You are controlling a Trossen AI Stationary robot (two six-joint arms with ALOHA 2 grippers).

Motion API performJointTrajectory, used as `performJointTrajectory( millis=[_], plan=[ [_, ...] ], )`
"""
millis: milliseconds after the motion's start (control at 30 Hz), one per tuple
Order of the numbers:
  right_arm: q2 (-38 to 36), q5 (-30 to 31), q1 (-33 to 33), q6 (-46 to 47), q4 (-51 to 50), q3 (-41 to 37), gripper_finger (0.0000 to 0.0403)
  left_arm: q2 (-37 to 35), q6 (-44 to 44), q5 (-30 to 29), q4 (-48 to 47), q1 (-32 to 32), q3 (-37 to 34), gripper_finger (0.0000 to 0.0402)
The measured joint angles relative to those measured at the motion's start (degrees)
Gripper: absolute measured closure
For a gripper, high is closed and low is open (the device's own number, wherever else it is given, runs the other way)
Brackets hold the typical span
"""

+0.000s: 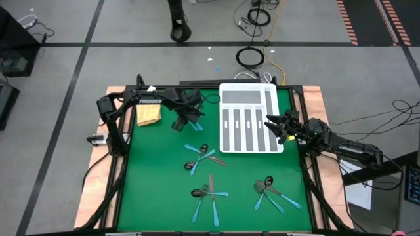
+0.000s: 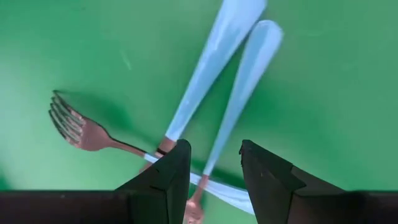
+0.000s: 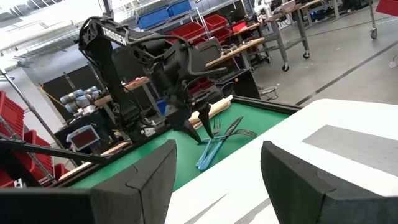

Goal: Sort silverware
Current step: Put the blue fork into the silverware organizer

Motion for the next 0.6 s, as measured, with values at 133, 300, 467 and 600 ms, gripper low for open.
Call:
performJointTrajectory(
  millis=[133,300,467,600],
  plan=[
    [0.00,0.03,0.00,0.00,0.00,0.00,0.0183,0.00,0.06,0.24,2.65,0.31,-0.86,0.0253],
    [0.00,0.11,0.00,0.00,0.00,0.00,0.0183,0.00,-0.49,1.57,1.73,0.46,-2.12,0.0253],
    [0.00,0.30,0.01,-0.26,0.00,0.00,0.0183,0.00,-0.35,1.57,2.06,0.44,-3.10,0.0253],
    [0.00,0.30,0.02,-0.26,0.00,0.00,0.0183,0.16,0.41,1.63,2.75,0.74,-3.38,0.0253]
  ],
)
